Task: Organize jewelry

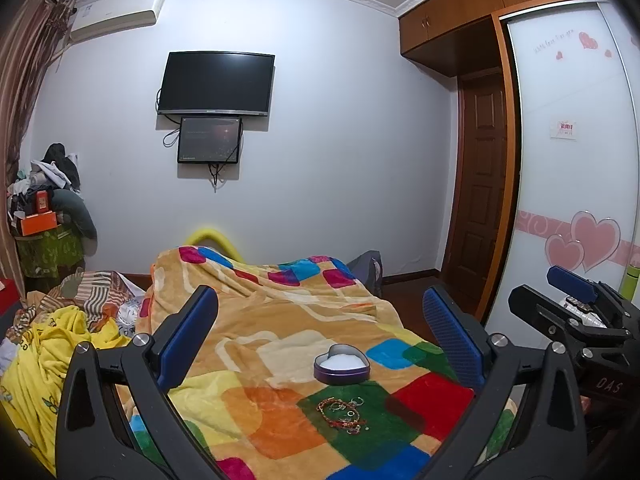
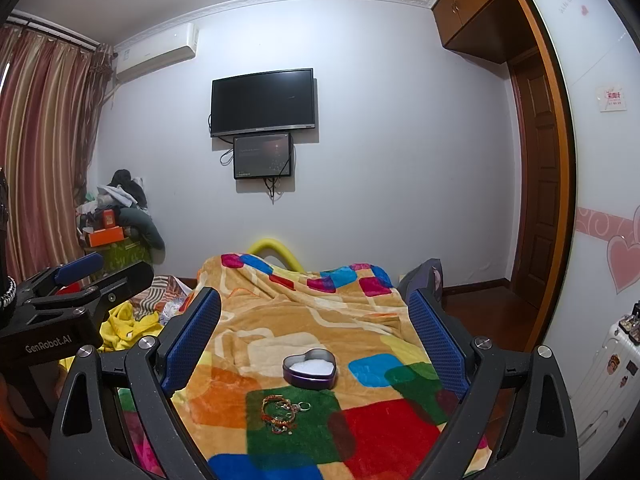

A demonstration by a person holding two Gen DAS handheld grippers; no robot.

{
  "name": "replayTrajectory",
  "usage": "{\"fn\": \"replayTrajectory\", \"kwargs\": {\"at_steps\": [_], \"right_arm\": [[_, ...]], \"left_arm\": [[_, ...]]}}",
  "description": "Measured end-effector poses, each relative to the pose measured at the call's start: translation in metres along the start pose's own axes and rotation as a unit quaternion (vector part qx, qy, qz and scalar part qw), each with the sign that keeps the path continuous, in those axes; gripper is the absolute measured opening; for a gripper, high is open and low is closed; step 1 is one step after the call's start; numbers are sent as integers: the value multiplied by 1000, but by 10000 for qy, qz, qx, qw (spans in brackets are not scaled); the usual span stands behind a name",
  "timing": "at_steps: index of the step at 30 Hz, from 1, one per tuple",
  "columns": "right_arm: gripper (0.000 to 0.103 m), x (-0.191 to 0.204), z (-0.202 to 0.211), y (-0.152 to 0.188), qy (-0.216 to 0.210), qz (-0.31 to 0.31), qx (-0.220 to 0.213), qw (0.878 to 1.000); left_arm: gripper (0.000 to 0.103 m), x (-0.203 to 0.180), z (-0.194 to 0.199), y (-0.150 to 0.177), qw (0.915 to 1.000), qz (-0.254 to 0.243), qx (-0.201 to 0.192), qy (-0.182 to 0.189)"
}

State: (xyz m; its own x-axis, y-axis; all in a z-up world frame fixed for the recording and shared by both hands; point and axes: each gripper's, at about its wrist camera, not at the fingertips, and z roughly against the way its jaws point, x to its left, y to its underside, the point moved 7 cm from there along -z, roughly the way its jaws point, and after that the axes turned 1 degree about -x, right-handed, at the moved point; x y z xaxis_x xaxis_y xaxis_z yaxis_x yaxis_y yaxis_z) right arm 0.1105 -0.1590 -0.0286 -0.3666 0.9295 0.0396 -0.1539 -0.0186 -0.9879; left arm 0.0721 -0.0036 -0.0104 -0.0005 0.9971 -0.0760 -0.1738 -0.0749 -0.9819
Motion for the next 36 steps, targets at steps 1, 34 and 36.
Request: {"fn": "replayTrajectory", "kwargs": {"at_steps": [1,34,36], "right_arm": [[94,0,0,-1,-1,2,2,10000],[94,0,0,-4,-5,-13,24,10000],[94,0,0,-4,-4,-11,23,10000]], "left_arm": [[103,0,-1,0,10000,-1,6,0],[103,-1,-5,4,10000,39,63,9],[103,-1,-5,5,10000,47,60,7]]}}
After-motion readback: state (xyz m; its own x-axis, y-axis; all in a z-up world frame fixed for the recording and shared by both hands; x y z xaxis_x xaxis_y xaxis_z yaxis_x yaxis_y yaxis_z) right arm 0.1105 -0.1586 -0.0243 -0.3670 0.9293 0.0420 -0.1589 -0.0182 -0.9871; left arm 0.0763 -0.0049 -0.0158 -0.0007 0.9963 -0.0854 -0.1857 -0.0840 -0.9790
